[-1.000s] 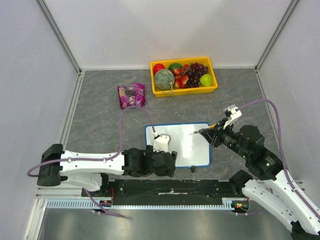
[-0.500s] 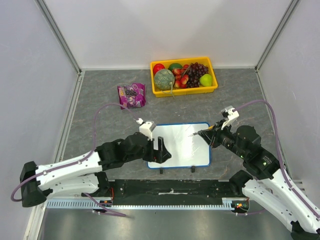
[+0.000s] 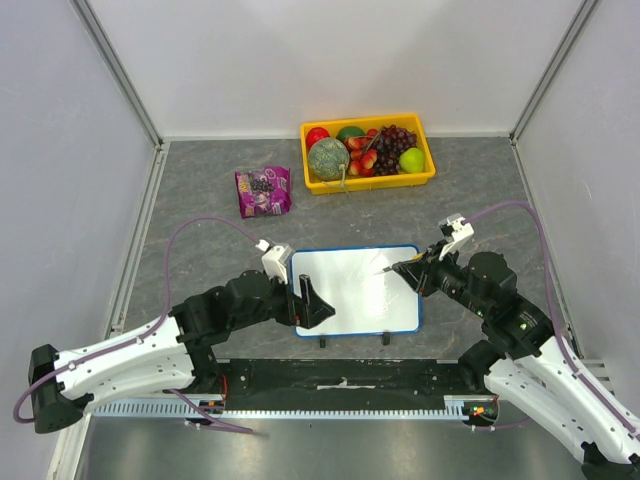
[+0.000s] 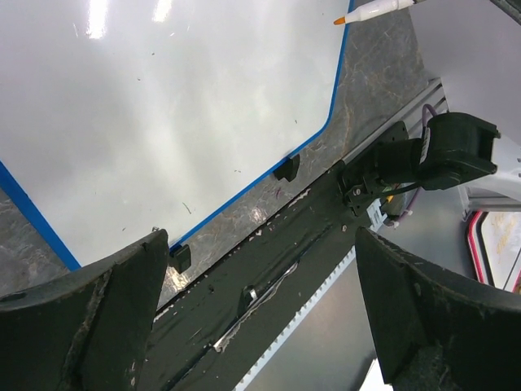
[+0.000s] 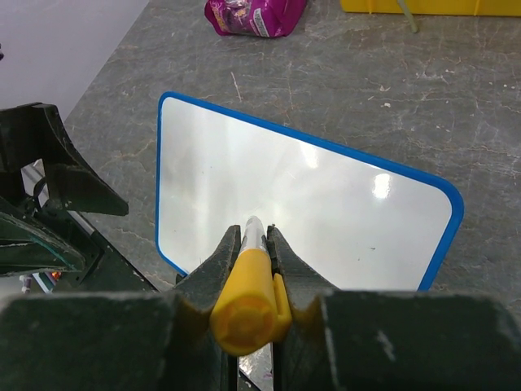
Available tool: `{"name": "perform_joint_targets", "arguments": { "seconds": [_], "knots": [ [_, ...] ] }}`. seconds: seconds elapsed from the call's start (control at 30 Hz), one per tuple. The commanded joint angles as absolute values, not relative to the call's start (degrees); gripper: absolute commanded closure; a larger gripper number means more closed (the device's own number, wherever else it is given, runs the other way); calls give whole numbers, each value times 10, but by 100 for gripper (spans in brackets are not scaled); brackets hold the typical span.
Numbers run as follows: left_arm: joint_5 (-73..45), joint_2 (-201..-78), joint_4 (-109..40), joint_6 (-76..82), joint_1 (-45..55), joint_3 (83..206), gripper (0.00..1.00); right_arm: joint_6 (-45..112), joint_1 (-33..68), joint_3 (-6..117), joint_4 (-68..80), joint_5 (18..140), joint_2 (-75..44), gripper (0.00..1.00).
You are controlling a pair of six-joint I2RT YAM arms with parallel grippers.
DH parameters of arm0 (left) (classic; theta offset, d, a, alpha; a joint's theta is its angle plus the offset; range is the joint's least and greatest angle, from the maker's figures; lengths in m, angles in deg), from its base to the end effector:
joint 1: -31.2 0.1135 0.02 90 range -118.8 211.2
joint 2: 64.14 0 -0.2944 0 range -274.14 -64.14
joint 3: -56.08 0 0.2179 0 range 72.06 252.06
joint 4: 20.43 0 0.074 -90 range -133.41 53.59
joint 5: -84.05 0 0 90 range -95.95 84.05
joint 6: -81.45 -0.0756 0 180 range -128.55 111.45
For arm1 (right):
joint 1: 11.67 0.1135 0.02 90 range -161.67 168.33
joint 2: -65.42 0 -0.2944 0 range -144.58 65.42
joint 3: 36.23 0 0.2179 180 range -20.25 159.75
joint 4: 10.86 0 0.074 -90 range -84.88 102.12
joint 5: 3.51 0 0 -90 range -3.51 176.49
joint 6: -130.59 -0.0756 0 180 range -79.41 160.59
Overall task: Write a sentence on the whiteboard
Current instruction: Hold the whiteboard at the corner of the board.
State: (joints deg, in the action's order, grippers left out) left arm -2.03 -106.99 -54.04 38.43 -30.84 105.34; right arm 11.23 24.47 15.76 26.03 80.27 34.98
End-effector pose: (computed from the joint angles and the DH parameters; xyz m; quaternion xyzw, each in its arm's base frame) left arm 0.0766 -0.1332 0.2697 0.0941 0.8480 -0.4070 0.3261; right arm 0.0862 0.0731 0.3032 -0.0798 0.7907 0.3638 0.4859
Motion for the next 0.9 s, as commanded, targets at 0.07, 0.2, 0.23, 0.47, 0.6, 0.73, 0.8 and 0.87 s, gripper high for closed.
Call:
{"name": "perform_joint_targets", "arguments": {
  "seconds": [0.07,0.2,0.23,0.47,0.6,0.73,0.8,0.87],
  "knots": [
    [-37,-1090,-513,349,-301,1065,0,104,245,155,235,802,350,100],
    [-48,-1109,-512,342,-300,1071,0,101,245,152,233,801,349,100],
    [-52,-1112,-510,342,-298,1071,0,100,245,151,232,801,350,100],
    [-77,-1134,-499,347,-296,1071,1,103,245,144,231,802,351,100],
    [-83,-1136,-486,352,-293,1066,1,99,244,143,233,803,353,100],
    [-94,-1138,-479,349,-291,1064,1,90,245,138,233,805,361,100],
    [-95,-1138,-479,348,-289,1064,1,88,245,136,233,808,363,100],
    [-103,-1137,-476,345,-287,1065,1,88,245,136,238,811,361,100]
  ]
}}
